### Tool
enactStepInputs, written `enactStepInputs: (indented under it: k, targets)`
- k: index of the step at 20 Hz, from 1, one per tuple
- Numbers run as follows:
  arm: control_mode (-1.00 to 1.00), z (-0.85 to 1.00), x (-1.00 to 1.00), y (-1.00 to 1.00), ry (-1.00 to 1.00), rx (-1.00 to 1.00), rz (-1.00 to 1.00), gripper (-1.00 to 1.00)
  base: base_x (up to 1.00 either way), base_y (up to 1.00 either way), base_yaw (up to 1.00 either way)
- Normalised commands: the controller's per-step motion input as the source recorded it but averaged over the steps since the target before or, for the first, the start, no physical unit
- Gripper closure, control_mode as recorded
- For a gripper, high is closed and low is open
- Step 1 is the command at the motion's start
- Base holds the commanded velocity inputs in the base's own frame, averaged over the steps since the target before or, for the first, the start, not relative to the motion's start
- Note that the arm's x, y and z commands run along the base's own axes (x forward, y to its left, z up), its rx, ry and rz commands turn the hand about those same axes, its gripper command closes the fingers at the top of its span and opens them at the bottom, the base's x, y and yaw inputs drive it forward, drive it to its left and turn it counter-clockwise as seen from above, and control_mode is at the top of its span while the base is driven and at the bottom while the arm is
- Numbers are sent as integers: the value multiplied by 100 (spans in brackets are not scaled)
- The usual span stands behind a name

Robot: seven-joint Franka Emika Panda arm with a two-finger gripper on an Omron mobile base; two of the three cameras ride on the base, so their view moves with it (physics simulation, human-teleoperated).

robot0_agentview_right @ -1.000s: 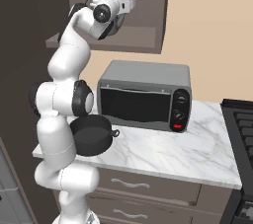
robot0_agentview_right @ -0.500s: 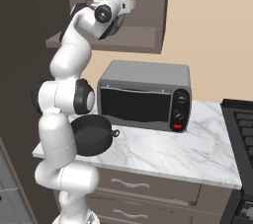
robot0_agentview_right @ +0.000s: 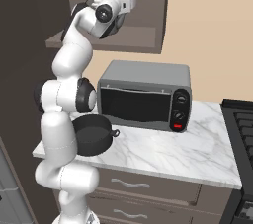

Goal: Pick the kettle from the cabinet and place it on a stove burner. Then pick the pot from the counter and place it on another stove burner. Finally, turn both burners on.

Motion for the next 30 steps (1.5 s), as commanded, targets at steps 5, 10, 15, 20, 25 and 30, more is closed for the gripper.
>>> enactStepInputs:
  k: [5, 10, 15, 20, 25, 30]
  targets:
    - [-100, -4, 6, 5, 3, 0, 0, 100, 0, 0, 0]
    - [-100, -5, 0, 4, 2, 0, 0, 100, 0, 0, 0]
    - [-100, -6, 0, 0, 0, 0, 0, 100, 0, 0, 0]
    - [-100, -8, 0, 0, 0, 0, 0, 100, 0, 0, 0]
    - [-100, -10, 0, 1, 0, 0, 0, 100, 0, 0, 0]
    - [-100, -11, 0, 1, 0, 0, 0, 100, 0, 0, 0]
